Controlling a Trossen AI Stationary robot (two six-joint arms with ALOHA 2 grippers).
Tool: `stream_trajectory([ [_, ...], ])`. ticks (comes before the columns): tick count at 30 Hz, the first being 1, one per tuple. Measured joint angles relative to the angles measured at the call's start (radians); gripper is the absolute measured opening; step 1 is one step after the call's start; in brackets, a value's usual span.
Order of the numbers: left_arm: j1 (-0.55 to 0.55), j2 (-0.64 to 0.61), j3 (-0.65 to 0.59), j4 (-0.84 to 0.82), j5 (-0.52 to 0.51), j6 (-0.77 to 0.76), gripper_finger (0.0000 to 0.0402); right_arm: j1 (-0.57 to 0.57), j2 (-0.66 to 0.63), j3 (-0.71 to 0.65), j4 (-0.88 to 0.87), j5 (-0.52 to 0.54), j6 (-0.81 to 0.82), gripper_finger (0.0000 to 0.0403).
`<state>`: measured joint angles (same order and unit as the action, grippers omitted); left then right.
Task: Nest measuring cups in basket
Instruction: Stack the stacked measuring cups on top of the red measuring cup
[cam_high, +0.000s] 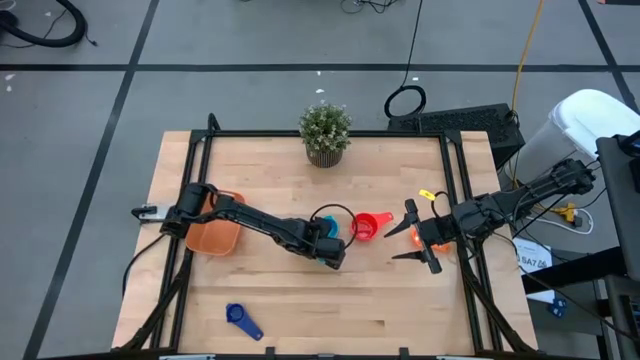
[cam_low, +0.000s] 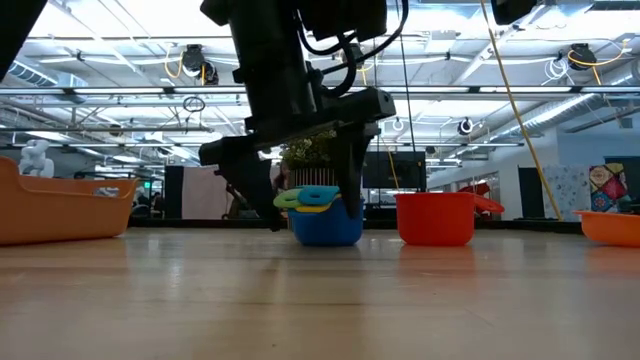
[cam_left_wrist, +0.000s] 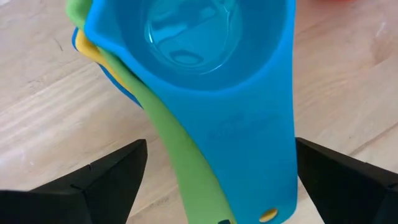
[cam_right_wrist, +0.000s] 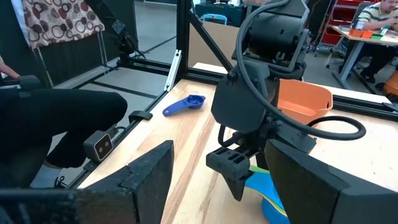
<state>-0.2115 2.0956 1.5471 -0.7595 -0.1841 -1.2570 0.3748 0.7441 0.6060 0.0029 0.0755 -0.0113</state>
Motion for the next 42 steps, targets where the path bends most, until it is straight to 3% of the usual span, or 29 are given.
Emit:
stream_trajectory([
  [6,0.000,0.000,0.000,0.002,0.001,0.015,0.0396,0.000,0.000,0.000,0.000,0.000,0.000,0.0249],
  [9,-0.001,0.000,0.000,0.002,0.028,0.017,0.0376,0.000,0.000,0.000,0.000,0.000,0.000,0.0249],
  [12,-0.001,0.000,0.000,0.002,0.046,0.017,0.0328,0.000,0.000,0.000,0.000,0.001,0.000,0.0249],
  [20,-0.001,0.000,0.000,0.003,0.052,0.017,0.0151,0.000,0.000,0.000,0.000,0.001,0.000,0.0249],
  [22,-0.001,0.000,0.000,0.012,0.052,0.021,0.0130,0.000,0.000,0.000,0.000,0.001,0.001,0.0249],
  [28,-0.001,0.000,0.000,0.034,0.056,0.050,0.0137,0.000,0.000,0.000,0.000,0.001,0.011,0.0249],
  [36,0.003,0.000,0.000,0.025,0.123,0.146,0.0306,0.000,0.000,0.000,0.000,0.001,0.026,0.0249],
  [42,0.005,0.000,0.000,0.009,0.119,0.156,0.0378,0.000,0.000,0.000,0.000,0.001,0.034,0.0249],
])
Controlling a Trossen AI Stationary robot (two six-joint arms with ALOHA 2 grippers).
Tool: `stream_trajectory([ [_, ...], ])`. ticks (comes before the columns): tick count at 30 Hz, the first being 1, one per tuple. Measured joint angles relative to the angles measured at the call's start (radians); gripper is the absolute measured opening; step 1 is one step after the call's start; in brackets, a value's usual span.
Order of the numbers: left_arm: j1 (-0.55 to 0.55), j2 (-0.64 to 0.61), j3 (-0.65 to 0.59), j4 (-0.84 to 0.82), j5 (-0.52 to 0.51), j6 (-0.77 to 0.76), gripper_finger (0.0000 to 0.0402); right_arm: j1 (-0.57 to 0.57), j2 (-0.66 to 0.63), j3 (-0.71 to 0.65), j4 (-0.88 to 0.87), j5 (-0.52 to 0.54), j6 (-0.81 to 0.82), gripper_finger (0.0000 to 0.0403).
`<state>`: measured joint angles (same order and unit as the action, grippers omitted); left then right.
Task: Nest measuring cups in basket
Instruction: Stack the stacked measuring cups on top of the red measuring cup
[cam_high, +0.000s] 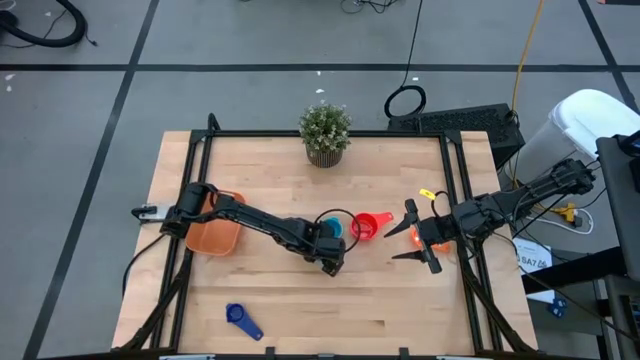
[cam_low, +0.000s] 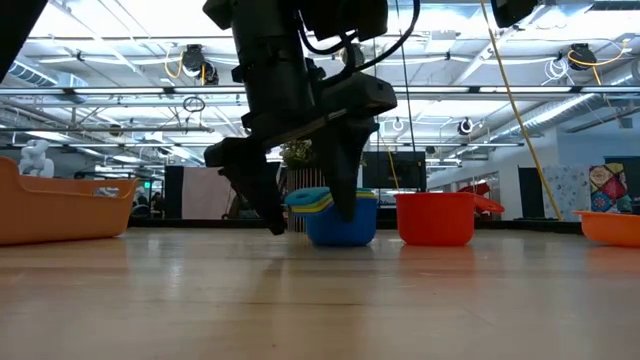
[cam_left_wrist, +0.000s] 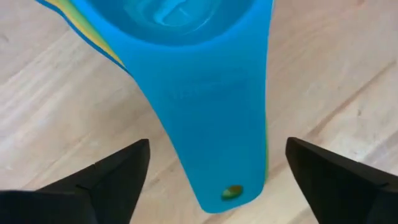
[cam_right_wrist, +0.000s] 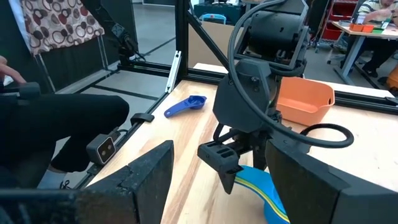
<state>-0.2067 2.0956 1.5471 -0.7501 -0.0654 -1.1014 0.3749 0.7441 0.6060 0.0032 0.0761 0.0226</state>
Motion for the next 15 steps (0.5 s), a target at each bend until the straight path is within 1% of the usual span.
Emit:
stream_trajectory([
  [2,0.003,0.000,0.000,-0.004,-0.020,-0.003,0.0384,0.000,0.000,0.000,0.000,0.000,0.003,0.0249],
  [5,0.014,0.000,0.000,-0.005,-0.068,-0.011,0.0379,0.000,0.000,0.000,0.000,0.000,0.010,0.0249],
  [7,0.024,0.000,0.000,-0.005,-0.094,-0.015,0.0370,0.000,0.000,0.000,0.000,0.000,0.010,0.0249],
  [13,0.045,-0.002,0.000,-0.010,-0.096,0.045,0.0335,0.000,0.000,0.000,0.000,0.000,0.010,0.0249],
  [15,0.045,-0.010,0.006,-0.039,-0.097,0.065,0.0324,0.000,0.000,0.000,0.000,0.000,0.011,0.0249],
])
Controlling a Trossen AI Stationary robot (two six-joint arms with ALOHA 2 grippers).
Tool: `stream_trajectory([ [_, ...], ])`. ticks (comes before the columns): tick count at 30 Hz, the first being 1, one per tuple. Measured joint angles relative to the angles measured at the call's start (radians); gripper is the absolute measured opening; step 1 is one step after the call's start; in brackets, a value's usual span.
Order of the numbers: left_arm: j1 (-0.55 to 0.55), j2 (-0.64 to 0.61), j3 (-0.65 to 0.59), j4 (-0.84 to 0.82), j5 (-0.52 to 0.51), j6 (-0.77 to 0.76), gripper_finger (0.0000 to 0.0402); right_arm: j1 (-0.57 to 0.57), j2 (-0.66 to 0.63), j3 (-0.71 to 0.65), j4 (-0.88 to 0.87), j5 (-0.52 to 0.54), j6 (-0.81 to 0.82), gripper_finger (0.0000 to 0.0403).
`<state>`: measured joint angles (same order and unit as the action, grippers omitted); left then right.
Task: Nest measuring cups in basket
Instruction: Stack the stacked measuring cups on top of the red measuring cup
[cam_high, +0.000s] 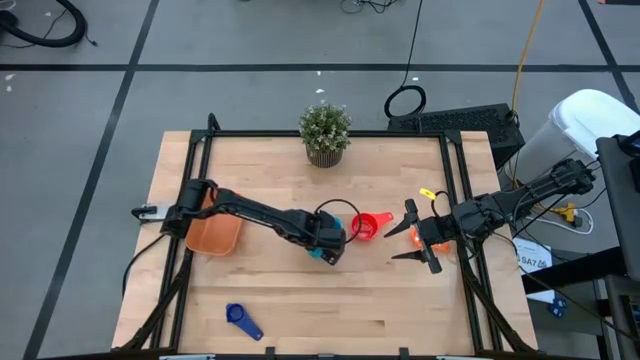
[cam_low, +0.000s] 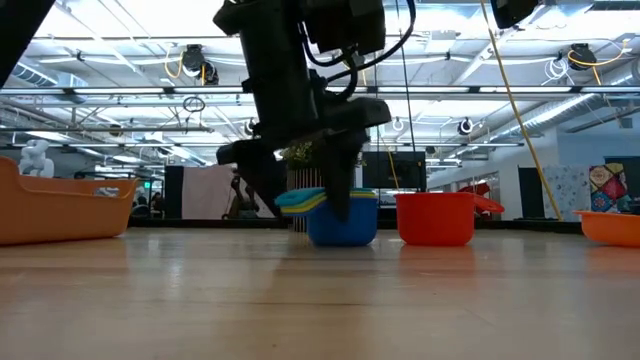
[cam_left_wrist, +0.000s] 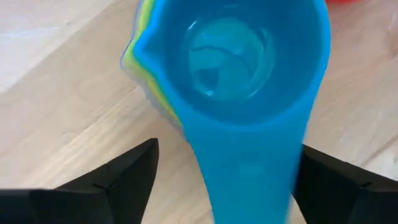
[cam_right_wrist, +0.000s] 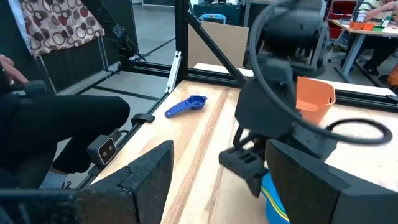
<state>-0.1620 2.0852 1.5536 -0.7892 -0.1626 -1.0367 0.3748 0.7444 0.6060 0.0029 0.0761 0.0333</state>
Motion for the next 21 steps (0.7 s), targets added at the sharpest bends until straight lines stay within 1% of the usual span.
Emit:
stream_trajectory([
  [5,-0.007,-0.023,0.088,-0.151,-0.049,0.032,0.0299,0.000,0.000,0.000,0.001,0.000,0.000,0.0249],
  [10,-0.024,-0.026,0.168,-0.207,-0.075,0.094,0.0290,0.000,0.000,0.000,0.020,0.000,0.015,0.0249],
  [13,-0.039,-0.027,0.198,-0.167,-0.103,0.164,0.0293,0.000,0.000,0.000,0.030,0.000,0.017,0.0249],
  [17,-0.053,-0.027,0.204,-0.087,-0.119,0.297,0.0296,0.000,0.000,0.000,0.032,0.000,0.023,0.0249],
  [21,-0.058,-0.022,0.204,-0.080,-0.159,0.397,0.0296,0.000,0.000,0.000,0.032,0.000,0.030,0.0249],
])
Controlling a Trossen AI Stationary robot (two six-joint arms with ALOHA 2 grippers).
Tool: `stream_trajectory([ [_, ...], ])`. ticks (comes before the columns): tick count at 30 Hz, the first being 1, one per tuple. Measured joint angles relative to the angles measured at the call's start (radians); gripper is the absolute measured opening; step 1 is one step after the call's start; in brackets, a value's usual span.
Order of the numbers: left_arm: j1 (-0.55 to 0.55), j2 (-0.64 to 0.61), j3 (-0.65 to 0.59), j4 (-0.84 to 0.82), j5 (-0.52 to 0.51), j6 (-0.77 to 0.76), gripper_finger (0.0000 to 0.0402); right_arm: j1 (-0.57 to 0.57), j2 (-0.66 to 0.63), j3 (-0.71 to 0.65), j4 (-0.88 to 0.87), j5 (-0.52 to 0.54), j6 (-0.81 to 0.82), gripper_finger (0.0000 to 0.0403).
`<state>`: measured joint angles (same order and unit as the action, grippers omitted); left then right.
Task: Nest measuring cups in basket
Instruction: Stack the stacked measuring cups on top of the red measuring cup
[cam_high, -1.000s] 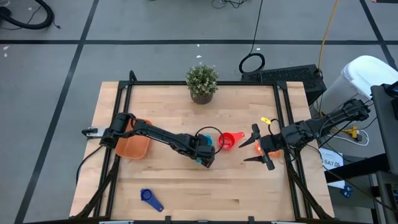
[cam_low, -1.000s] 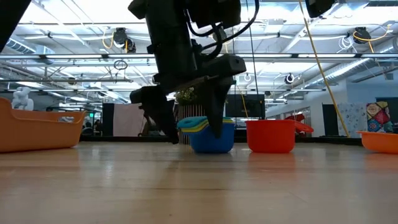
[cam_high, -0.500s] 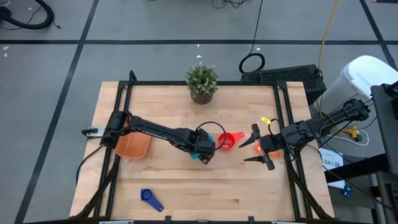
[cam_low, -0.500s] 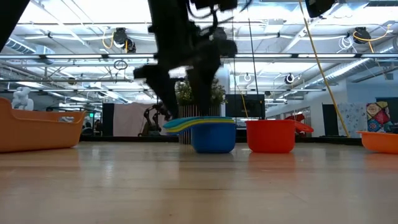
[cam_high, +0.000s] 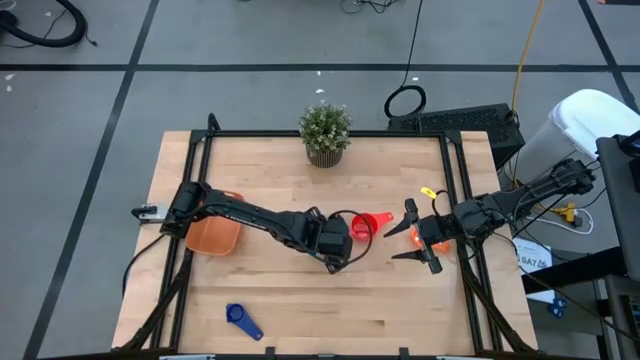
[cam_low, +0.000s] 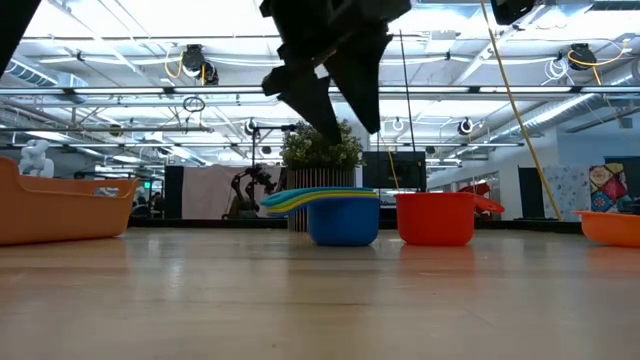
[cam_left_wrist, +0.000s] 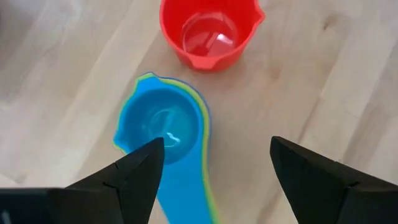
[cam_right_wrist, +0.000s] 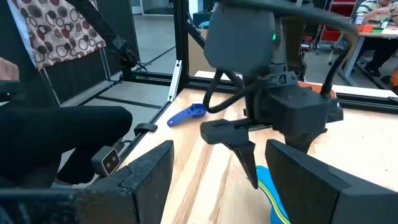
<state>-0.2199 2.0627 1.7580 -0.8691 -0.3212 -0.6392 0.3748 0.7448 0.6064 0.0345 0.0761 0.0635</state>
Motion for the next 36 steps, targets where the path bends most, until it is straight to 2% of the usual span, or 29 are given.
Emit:
stream_trajectory([
  [11,0.019,0.049,-0.001,-0.027,0.007,0.128,0.0296,0.000,0.000,0.000,0.008,0.000,0.001,0.0249],
  [22,0.062,0.139,-0.003,0.000,0.060,0.186,0.0296,0.000,0.004,0.000,0.045,-0.001,0.031,0.0249],
  [27,0.064,0.175,-0.001,-0.008,0.049,0.176,0.0293,0.000,0.008,0.000,0.060,0.000,0.056,0.0249],
  [29,0.064,0.187,0.001,-0.016,0.034,0.170,0.0278,0.000,0.007,0.000,0.061,0.000,0.056,0.0249],
  [31,0.063,0.188,0.002,-0.027,0.027,0.167,0.0245,0.000,0.007,0.000,0.064,0.000,0.056,0.0249],
  [36,0.060,0.180,0.001,-0.031,0.045,0.206,0.0108,0.000,0.008,0.000,0.071,0.020,0.056,0.0249],
])
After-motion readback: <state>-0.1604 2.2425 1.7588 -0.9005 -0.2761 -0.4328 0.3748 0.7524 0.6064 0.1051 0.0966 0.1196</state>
